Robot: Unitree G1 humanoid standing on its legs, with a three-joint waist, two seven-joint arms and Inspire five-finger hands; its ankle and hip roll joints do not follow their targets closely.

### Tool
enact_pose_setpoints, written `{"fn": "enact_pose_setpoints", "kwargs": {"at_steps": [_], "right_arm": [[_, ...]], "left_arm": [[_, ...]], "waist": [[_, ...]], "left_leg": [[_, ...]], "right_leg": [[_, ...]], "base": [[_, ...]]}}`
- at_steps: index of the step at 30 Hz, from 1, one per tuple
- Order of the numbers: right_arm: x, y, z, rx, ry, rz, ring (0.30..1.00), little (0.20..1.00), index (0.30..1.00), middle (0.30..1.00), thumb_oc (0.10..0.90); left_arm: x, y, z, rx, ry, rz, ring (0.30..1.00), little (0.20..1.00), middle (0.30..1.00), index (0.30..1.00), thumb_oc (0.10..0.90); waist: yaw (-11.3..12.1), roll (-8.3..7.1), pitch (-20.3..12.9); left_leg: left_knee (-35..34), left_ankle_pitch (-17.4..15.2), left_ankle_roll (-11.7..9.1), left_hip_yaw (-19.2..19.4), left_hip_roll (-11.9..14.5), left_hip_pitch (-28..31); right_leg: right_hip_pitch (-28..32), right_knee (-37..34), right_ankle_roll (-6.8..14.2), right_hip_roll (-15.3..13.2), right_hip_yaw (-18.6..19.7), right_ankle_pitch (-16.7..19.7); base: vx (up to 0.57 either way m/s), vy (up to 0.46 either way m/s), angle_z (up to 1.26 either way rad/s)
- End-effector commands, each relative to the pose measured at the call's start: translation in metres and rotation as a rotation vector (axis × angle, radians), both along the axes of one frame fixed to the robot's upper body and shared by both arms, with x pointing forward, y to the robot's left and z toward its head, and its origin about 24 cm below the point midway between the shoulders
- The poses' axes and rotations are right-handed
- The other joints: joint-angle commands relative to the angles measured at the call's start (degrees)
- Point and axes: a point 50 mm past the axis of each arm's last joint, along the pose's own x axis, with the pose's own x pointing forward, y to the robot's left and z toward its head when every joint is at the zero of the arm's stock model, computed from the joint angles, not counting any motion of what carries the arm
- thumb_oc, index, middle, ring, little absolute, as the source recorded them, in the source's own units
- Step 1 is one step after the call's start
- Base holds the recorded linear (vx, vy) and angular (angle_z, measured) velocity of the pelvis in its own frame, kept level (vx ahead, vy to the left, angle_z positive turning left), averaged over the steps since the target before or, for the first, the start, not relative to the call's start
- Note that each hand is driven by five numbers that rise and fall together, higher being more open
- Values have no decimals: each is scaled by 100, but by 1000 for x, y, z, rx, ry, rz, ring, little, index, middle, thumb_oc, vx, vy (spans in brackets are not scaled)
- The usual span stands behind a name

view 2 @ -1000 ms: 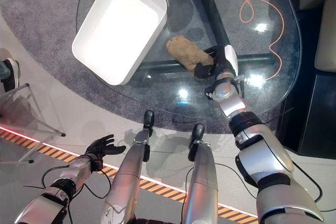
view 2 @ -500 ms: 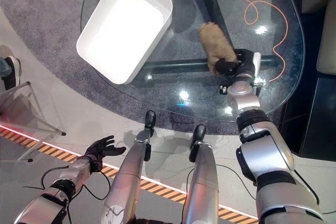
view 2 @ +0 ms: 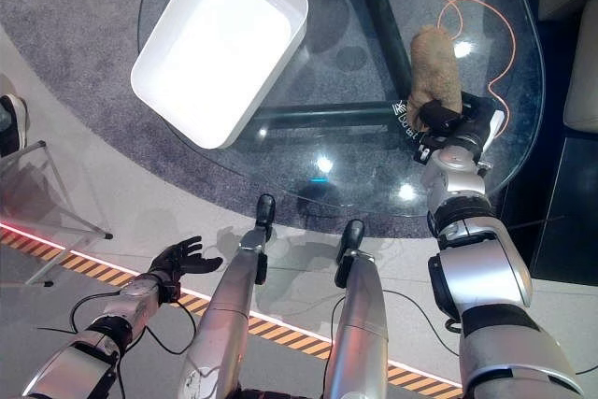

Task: Wipe the table with a cloth and put it in the basket.

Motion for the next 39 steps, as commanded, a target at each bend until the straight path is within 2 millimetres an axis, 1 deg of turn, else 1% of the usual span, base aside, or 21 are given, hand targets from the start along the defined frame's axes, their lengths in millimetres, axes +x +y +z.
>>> {"fn": "enact_pose_setpoints", "kwargs": {"at_steps": [1,4,9,14,19,23,26,29,30,34,36,39], "right_arm": [[-49,-83,0,18,10,-382,300,200,300,300,100],[-53,-86,-4,92,-19,-420,300,200,300,300,100],[-58,-92,-5,131,-41,-468,300,200,300,300,100],[-60,-93,-5,128,-59,-497,300,200,300,300,100],[-61,-94,0,128,-82,-518,300,200,300,300,100],[-61,-94,3,111,-96,-515,300,200,300,300,100],[-57,-91,8,79,-120,-478,300,200,300,300,100],[-49,-83,23,-16,-159,-403,300,200,300,300,100],[-42,-74,32,-66,-177,-357,300,200,300,300,100],[-33,-60,45,-143,-194,-282,300,200,300,300,100],[-26,-47,54,-198,-204,-229,300,200,300,300,100],[-18,-33,63,-282,-196,-163,300,200,300,300,100]], "left_arm": [[-26,29,-16,16,84,106,900,900,900,900,800],[-26,31,-16,13,82,110,900,900,900,900,800],[-27,33,-16,13,84,113,900,900,900,900,800],[-26,33,-15,12,84,116,900,900,900,900,800],[-27,34,-16,13,87,117,900,900,900,900,800],[-27,34,-16,12,88,117,900,900,900,900,800],[-27,34,-16,13,88,114,900,900,900,900,800],[-27,33,-16,14,91,113,900,900,900,900,800],[-27,34,-15,16,90,111,900,900,900,900,800],[-26,34,-15,14,88,108,900,900,900,900,800],[-26,32,-15,7,82,110,900,900,900,900,800],[-25,32,-14,7,79,111,900,900,900,900,800]], "waist": [[-199,101,-140],[-211,90,-140],[-220,79,-140],[-238,68,-140],[-247,50,-140],[-250,41,-140],[-248,43,-140],[-252,37,-140],[-247,32,-140],[-245,34,-140],[-239,40,-140],[-230,46,-140]], "left_leg": [[609,-527,465,270,-230,92],[571,-520,459,271,-225,114],[546,-517,448,265,-219,132],[524,-517,454,268,-222,135],[519,-521,447,267,-218,157],[504,-526,444,274,-212,171],[512,-529,444,268,-216,157],[514,-529,435,270,-219,161],[501,-525,432,275,-226,164],[505,-524,425,278,-229,153],[483,-512,423,281,-238,163],[478,-512,419,298,-247,178]], "right_leg": [[92,-684,79,350,-194,794],[115,-711,84,369,-188,787],[141,-743,96,377,-182,788],[133,-768,104,396,-171,808],[177,-801,105,412,-163,802],[185,-812,111,417,-161,798],[175,-814,109,420,-160,797],[180,-824,111,417,-157,801],[183,-845,110,415,-164,807],[173,-840,99,408,-166,795],[182,-848,88,407,-170,788],[195,-840,80,392,-186,768]], "base": [[0,0,0],[0,0,0],[0,0,0],[0,0,0],[0,0,0],[0,0,0],[0,0,0],[0,0,0],[0,0,0],[0,2,-1],[0,0,0],[0,0,0]]}}
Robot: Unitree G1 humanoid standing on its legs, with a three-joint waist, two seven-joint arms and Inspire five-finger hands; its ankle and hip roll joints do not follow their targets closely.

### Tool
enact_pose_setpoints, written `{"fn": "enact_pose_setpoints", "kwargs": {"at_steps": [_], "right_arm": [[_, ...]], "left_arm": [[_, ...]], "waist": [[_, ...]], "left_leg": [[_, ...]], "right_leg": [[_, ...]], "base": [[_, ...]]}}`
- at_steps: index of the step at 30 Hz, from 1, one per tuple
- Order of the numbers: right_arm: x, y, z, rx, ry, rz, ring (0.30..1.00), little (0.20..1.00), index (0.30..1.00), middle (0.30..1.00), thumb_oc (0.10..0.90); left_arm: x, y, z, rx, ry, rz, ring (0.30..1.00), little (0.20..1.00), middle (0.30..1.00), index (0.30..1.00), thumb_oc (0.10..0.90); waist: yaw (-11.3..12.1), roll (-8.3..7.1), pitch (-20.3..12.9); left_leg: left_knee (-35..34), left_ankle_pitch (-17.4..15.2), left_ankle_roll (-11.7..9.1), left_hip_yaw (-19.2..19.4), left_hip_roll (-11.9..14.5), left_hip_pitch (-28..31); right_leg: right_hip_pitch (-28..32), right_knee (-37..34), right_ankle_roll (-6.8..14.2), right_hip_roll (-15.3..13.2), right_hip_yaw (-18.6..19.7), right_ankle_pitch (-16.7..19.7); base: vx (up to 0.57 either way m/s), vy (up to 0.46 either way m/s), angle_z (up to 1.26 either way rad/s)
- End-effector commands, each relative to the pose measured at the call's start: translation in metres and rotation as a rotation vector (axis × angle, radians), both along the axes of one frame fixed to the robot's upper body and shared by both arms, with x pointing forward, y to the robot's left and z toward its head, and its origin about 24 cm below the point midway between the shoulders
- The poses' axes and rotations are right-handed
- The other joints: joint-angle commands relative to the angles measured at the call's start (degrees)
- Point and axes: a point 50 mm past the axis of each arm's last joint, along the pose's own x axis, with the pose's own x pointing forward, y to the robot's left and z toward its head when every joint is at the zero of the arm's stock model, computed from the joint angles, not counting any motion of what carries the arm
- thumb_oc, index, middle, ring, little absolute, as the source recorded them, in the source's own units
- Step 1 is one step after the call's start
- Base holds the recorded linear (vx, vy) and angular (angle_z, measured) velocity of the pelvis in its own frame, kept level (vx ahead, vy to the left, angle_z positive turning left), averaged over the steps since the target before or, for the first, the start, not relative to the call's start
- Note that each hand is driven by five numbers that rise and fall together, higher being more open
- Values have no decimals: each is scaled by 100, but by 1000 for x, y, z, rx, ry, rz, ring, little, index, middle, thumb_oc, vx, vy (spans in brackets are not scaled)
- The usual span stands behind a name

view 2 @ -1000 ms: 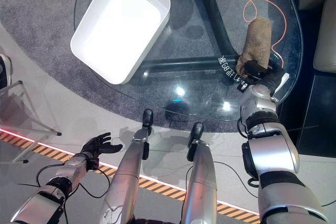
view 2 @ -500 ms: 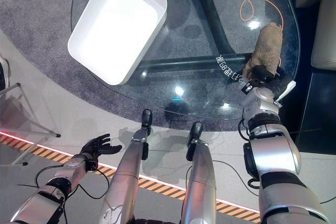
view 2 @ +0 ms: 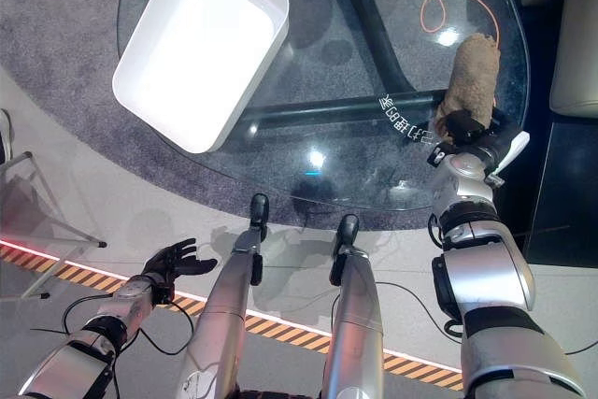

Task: Wipe the table with a cloth and put it in the basket.

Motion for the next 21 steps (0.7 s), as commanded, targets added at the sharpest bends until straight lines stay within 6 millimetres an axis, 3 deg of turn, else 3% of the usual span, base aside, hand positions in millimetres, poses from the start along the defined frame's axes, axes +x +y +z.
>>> {"fn": "enact_pose_setpoints", "kwargs": {"at_steps": [1,11,21], "right_arm": [[-10,-20,66,-272,-165,-26,300,200,300,300,100],[3,12,80,-450,-120,112,300,200,300,300,100],[12,65,98,-819,-97,305,300,200,300,300,100]], "left_arm": [[-21,24,-12,15,62,91,900,900,900,900,800],[-25,22,-15,14,68,88,900,900,900,900,800],[-25,17,-15,14,60,80,900,900,900,900,800]], "waist": [[43,60,-144],[85,69,-144],[103,73,-144]], "left_leg": [[574,-517,403,287,-255,179],[594,-516,398,310,-271,204],[562,-479,392,343,-281,210]], "right_leg": [[144,-581,4,344,-207,628],[176,-553,-30,315,-261,602],[190,-580,-46,319,-293,598]], "base": [[0,0,0],[0,0,0],[0,0,0]]}}
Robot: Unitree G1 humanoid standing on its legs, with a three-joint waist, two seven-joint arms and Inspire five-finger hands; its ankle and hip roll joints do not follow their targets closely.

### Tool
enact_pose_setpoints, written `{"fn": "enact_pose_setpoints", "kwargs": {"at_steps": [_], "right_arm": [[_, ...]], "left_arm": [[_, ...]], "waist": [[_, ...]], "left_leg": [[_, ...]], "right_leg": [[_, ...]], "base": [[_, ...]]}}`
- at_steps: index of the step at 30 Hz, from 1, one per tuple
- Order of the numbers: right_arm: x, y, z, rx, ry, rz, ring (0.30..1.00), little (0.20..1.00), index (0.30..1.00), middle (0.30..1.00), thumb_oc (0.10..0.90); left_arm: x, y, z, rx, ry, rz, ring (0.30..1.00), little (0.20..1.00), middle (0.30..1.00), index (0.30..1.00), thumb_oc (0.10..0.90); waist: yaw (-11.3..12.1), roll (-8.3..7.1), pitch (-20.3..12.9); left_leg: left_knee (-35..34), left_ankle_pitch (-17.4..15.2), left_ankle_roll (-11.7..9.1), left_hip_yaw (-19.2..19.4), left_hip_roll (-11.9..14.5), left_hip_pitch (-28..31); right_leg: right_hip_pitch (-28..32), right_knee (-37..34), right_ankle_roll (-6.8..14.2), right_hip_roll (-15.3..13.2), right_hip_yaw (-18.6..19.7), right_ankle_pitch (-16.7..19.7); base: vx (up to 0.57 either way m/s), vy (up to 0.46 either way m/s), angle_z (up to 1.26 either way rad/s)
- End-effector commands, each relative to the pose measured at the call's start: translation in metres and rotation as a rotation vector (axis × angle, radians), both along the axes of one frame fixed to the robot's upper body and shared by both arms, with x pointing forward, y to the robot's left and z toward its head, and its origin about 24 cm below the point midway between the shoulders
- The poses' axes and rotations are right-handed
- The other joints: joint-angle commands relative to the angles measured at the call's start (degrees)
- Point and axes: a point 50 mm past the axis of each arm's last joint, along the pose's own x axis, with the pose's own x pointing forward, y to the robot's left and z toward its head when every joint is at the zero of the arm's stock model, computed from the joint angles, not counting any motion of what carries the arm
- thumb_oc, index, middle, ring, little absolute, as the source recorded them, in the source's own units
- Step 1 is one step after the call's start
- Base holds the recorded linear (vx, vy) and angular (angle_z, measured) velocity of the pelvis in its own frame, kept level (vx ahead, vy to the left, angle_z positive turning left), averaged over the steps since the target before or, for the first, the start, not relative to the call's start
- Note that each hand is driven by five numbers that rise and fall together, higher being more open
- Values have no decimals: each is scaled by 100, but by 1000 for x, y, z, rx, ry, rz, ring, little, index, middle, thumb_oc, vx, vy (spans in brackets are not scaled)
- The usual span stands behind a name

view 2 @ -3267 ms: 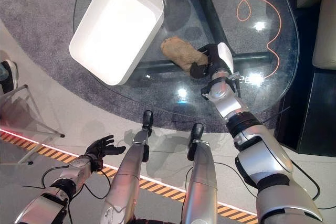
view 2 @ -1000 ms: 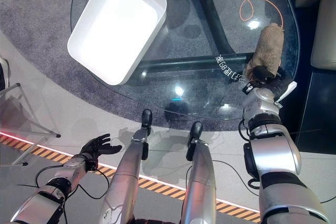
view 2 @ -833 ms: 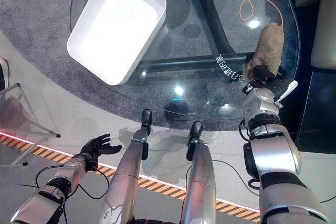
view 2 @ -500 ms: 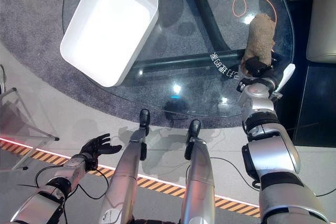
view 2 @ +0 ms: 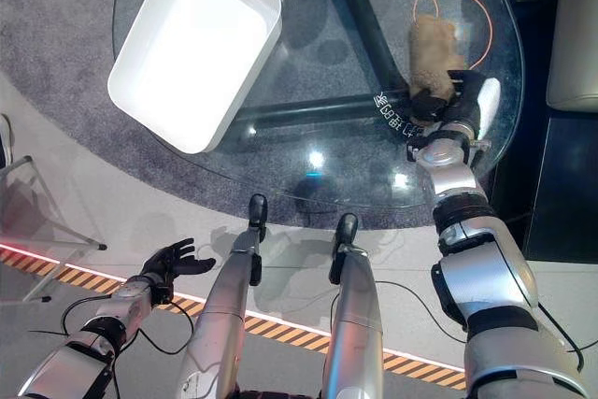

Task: Wipe the table with a cloth and put it in the basket.

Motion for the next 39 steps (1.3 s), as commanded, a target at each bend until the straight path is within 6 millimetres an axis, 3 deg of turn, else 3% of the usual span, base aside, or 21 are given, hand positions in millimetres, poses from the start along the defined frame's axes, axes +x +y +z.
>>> {"fn": "enact_pose_setpoints", "kwargs": {"at_steps": [1,11,18,24,31,39], "right_arm": [[-4,24,71,-260,-212,147,300,200,300,300,100],[-8,75,69,-448,-207,409,300,200,300,300,100],[-16,111,55,-514,-154,636,300,200,300,300,100],[-21,125,44,-533,-96,744,300,200,300,300,100],[-29,137,30,-556,-23,876,300,200,300,300,100],[-36,141,26,-530,-17,919,300,200,300,300,100]], "left_arm": [[-24,16,-15,21,65,65,900,900,900,900,800],[-23,14,-14,14,49,68,900,900,900,900,800],[-21,16,-10,12,17,85,900,900,900,900,800],[-10,16,3,-7,-89,119,900,900,900,900,800],[19,8,41,-182,-317,238,900,900,900,900,800],[24,11,52,-286,-400,377,900,900,900,900,800]], "waist": [[102,51,-142],[81,26,-142],[54,-2,-142],[40,-27,-142],[45,-67,-142],[-3,-137,-142]], "left_leg": [[605,-508,426,342,-316,193],[585,-466,411,365,-318,184],[514,-410,392,398,-310,217],[470,-382,367,412,-301,248],[484,-375,365,382,-327,219],[492,-363,363,374,-313,204]], "right_leg": [[276,-715,3,305,-300,622],[284,-746,-6,316,-314,613],[303,-786,-8,342,-321,618],[333,-817,-3,350,-316,613],[312,-792,27,320,-350,613],[305,-806,47,338,-343,632]], "base": [[0,0,0],[0,0,0],[0,0,0],[0,0,0],[-1,-9,0],[-2,-14,0]]}}
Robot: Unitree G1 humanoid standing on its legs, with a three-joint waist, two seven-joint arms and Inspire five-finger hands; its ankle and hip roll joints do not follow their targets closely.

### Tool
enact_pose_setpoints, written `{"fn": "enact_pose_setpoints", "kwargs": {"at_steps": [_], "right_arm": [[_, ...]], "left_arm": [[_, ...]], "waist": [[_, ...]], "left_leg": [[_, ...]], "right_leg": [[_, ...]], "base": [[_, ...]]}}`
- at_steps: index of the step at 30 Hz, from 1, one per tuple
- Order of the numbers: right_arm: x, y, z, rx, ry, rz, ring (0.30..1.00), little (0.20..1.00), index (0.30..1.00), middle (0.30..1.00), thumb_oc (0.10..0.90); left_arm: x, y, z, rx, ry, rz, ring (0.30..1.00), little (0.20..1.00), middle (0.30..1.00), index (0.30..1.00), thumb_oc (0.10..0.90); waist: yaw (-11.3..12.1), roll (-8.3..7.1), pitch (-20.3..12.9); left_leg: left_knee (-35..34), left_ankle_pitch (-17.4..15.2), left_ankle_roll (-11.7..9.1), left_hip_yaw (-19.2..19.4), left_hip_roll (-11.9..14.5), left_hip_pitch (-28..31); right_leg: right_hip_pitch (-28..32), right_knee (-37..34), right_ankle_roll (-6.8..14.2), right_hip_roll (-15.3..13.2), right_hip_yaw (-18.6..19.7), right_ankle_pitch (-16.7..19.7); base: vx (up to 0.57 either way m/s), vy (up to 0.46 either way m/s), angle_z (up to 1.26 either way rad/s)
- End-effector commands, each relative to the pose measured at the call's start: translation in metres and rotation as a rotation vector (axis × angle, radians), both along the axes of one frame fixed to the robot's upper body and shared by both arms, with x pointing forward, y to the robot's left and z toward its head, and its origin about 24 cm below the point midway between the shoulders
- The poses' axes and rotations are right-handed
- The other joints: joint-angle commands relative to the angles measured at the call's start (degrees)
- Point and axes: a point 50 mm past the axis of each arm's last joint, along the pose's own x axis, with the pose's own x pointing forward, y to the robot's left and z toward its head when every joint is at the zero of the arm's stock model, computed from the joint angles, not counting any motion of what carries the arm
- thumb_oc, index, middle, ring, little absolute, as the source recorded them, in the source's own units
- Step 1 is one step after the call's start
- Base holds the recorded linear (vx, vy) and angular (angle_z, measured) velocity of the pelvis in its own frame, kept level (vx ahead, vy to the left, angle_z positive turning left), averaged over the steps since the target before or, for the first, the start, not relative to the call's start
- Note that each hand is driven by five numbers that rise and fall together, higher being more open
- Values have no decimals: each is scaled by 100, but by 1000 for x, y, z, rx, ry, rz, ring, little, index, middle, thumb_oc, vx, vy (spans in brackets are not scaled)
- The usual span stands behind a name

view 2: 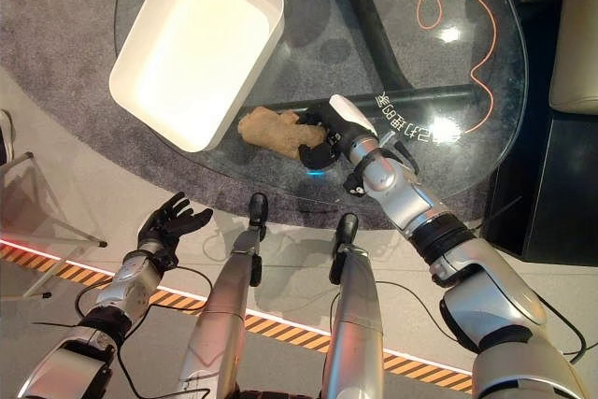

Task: Wipe the table with a cloth and put it in the basket.

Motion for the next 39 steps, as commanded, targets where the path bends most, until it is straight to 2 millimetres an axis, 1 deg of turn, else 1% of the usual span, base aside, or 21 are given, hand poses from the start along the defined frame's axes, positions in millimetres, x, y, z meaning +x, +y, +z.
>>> {"fn": "enact_pose_setpoints", "kwargs": {"at_steps": [1,3,4,8,9,14,17,18,20,21,22,25,26,27,30,31,33,35,37,39], "right_arm": [[-17,34,52,75,-204,199,300,200,300,300,100],[-17,33,51,82,-204,194,300,200,300,300,100],[-16,30,50,110,-202,178,300,200,300,300,100],[-15,28,50,156,-202,175,300,200,300,300,100],[-15,27,50,173,-210,164,300,200,300,300,100],[-14,23,52,234,-248,114,300,200,300,300,100],[-14,15,59,350,-305,63,300,200,300,300,100],[-15,14,61,399,-331,51,300,200,300,300,100],[-16,13,63,424,-343,46,300,200,300,300,100],[-17,12,65,454,-361,35,300,200,300,300,100],[-22,10,71,566,-426,9,300,200,300,300,100],[-29,12,77,649,-484,4,300,200,300,300,100],[-30,12,78,661,-492,3,300,200,300,300,100],[-34,13,80,700,-518,3,300,200,300,300,100],[-38,13,84,742,-552,6,300,200,300,300,100],[-41,12,87,762,-571,9,300,200,300,300,100],[-46,11,90,793,-600,22,300,200,300,300,100],[-54,10,91,830,-636,43,300,200,300,300,100],[-60,9,93,853,-663,66,300,200,300,300,100],[-65,9,94,865,-683,83,300,200,300,300,100]], "left_arm": [[-8,23,3,-39,-59,163,900,900,900,900,800],[-8,24,4,-44,-67,178,900,900,900,900,800],[-7,28,6,-58,-79,218,900,900,900,900,800],[-7,36,10,-100,-105,299,900,900,900,900,800],[-6,42,14,-117,-126,342,900,900,900,900,800],[-3,48,24,-145,-179,415,900,900,900,900,800],[-1,57,37,-146,-246,502,900,900,900,900,800],[-1,61,44,-100,-270,543,900,900,900,900,800],[0,63,48,-95,-281,557,900,900,900,900,800],[0,66,53,-73,-301,591,900,900,900,900,800],[-1,72,74,-13,-399,686,900,900,900,900,800],[0,69,93,5,-503,737,900,900,900,900,800],[0,68,95,5,-517,740,900,900,900,900,800],[1,65,107,12,-580,749,900,900,900,900,800],[3,59,121,-7,-662,741,900,900,900,900,800],[3,55,129,-17,-706,734,900,900,900,900,800],[3,49,141,-46,-784,713,900,900,900,900,800],[2,36,155,-74,-870,662,900,900,900,900,800],[1,28,167,-94,-925,619,900,900,900,900,800],[-1,23,174,-104,-965,574,900,900,900,900,800]], "waist": [[15,-131,-140],[8,-136,-140],[2,-143,-140],[-3,-158,-140],[-8,-167,-140],[-18,-169,-140],[-26,-163,-140],[-29,-167,-140],[-31,-168,-140],[-33,-172,-140],[-33,-186,-140],[-24,-200,-140],[-21,-205,-140],[-24,-220,-140],[-34,-233,-140],[-42,-232,-140],[-52,-224,-140],[-64,-211,-140],[-68,-221,-140],[-66,-226,-140]], "left_leg": [[642,-462,389,377,-312,158],[639,-462,388,376,-314,163],[635,-466,393,375,-315,165],[674,-485,386,376,-297,138],[688,-491,383,368,-299,140],[689,-491,381,350,-297,137],[716,-512,381,344,-291,131],[712,-511,377,348,-284,122],[711,-510,377,344,-283,118],[711,-510,375,336,-283,115],[712,-521,375,292,-289,115],[726,-538,380,265,-301,94],[730,-542,381,263,-302,88],[723,-545,380,264,-298,69],[704,-546,387,262,-303,65],[698,-551,389,260,-308,66],[699,-558,392,259,-310,61],[696,-582,401,268,-324,77],[683,-590,403,282,-322,78],[675,-594,406,277,-330,81]], "right_leg": [[304,-789,54,344,-327,637],[307,-795,54,355,-317,639],[309,-801,49,365,-310,633],[287,-770,47,351,-318,613],[294,-766,45,351,-314,611],[284,-747,39,351,-300,605],[276,-701,41,353,-285,578],[270,-706,44,350,-287,579],[267,-705,44,352,-287,579],[265,-703,45,355,-283,578],[272,-693,47,375,-262,565],[255,-675,52,382,-253,558],[251,-673,53,381,-254,557],[234,-677,58,383,-255,559],[229,-698,62,390,-250,572],[228,-706,66,391,-245,576],[226,-703,69,389,-236,574],[238,-703,83,385,-226,574],[249,-723,90,375,-240,581],[260,-738,96,367,-248,588]], "base": [[0,0,0],[0,0,0],[0,0,0],[0,0,0],[0,0,0],[0,0,0],[0,0,0],[0,0,0],[0,0,0],[0,0,0],[0,0,0],[0,0,0],[0,0,0],[0,0,0],[0,0,0],[0,0,0],[0,0,0],[0,0,0],[0,0,0],[0,0,0]]}}
